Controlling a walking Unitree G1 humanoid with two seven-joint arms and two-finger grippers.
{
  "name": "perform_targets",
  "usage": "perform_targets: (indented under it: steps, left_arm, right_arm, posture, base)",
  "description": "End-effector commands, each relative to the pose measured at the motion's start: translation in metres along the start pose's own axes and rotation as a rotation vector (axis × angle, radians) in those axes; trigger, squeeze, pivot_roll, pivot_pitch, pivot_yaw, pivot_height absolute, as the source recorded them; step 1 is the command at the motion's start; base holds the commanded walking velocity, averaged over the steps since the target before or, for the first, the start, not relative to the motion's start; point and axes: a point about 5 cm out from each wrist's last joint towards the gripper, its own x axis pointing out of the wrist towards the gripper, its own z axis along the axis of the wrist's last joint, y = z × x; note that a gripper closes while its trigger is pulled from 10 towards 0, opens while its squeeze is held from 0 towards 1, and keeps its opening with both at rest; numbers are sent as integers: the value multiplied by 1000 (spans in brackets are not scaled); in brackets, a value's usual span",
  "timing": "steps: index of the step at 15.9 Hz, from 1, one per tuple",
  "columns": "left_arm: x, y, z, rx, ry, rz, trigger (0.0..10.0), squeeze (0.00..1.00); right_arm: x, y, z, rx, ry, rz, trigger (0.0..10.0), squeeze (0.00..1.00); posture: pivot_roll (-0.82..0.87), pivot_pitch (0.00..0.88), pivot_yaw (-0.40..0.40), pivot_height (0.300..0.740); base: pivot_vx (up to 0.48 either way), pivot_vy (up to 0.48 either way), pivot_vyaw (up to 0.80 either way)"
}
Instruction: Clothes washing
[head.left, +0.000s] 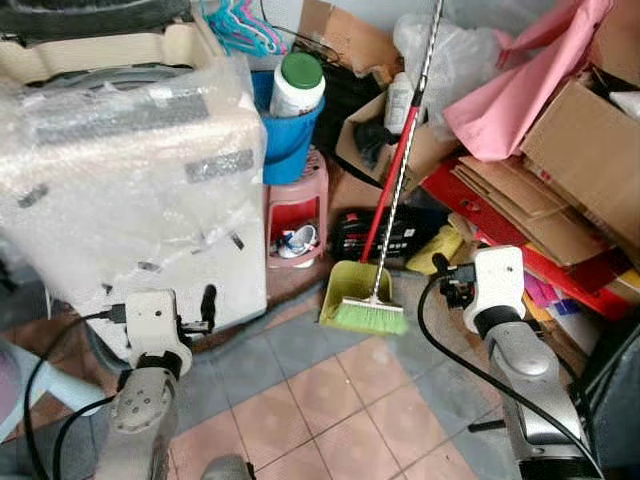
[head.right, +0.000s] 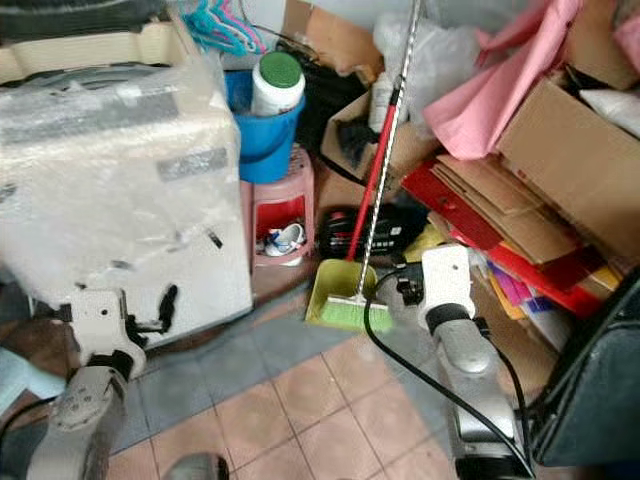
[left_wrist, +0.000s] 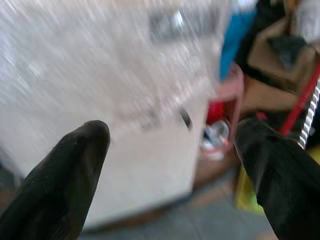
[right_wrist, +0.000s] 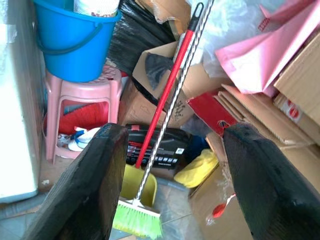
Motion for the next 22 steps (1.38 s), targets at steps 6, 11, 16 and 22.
perform_targets:
  steps: [6,11,16,22]
  left_arm:
    - [-27,9,3,65,-75,-86,10000,0]
    - [-21,7,-14,27,4,-192,10000,0]
    - [44,0,1,15,-53,-178,10000,0]
    - [41,4,33,-96,-164,-56,10000,0]
  right_arm:
    - [-48,4,-13,100,21,4,10000,0]
    - [-65,-15,-25,-1,58,39,10000,0]
    - [-15,-19,-10,-3,-22,-55,10000,0]
    - [-16,-7,-9,47,-58,-72,10000,0]
  posture:
    - [-40,22,65,740]
    - [-87,26,93,740]
    - [-114,0,105,740]
    - [-110,0,112,740]
  base:
    - [0,0,0]
    - [0,0,0]
    - [0,0,0]
    - [0,0,0]
